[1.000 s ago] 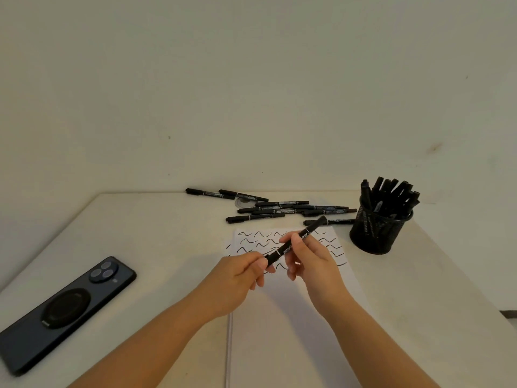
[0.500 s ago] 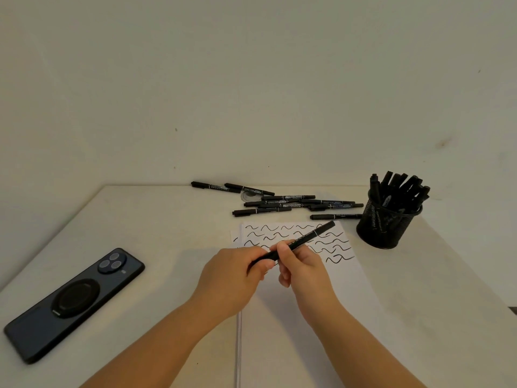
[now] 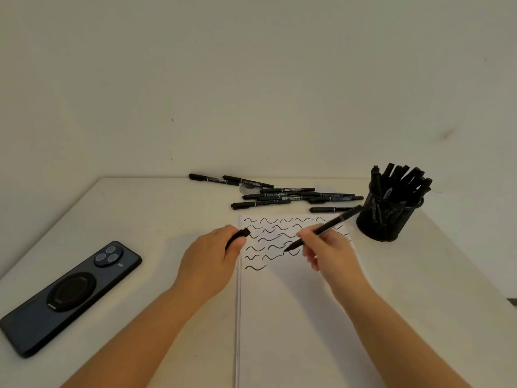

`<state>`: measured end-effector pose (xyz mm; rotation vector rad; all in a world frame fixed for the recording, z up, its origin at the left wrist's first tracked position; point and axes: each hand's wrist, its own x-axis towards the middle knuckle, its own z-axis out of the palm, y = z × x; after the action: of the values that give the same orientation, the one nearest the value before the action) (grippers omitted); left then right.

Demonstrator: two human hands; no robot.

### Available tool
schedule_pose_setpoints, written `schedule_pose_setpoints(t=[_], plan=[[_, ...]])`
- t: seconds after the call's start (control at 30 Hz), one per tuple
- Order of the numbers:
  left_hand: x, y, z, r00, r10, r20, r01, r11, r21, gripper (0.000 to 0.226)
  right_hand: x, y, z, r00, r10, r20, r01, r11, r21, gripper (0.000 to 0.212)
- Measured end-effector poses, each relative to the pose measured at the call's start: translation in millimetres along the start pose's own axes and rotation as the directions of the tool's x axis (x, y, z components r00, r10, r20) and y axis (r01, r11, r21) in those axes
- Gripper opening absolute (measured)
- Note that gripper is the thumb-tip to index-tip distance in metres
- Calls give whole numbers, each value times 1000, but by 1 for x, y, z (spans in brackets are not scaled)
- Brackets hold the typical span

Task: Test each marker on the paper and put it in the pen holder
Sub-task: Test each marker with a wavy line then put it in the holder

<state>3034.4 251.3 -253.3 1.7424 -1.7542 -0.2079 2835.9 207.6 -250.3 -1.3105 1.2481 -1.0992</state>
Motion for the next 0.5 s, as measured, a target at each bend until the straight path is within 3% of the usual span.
schedule_pose_setpoints(t=[0.1, 0.3, 0.5], plan=[[3, 2, 11, 998, 4, 61, -2, 999, -43, 18, -6, 11, 12, 997, -28, 75, 35, 994, -107, 14], [-4, -10, 24, 989, 21, 143, -17, 999, -28, 20, -6, 22, 5, 992, -75, -101, 62, 990, -126, 12], [-5, -12, 25, 994, 32, 109, -28, 999, -42, 19, -11, 23, 14, 987, -117, 107, 139, 961, -240, 12]])
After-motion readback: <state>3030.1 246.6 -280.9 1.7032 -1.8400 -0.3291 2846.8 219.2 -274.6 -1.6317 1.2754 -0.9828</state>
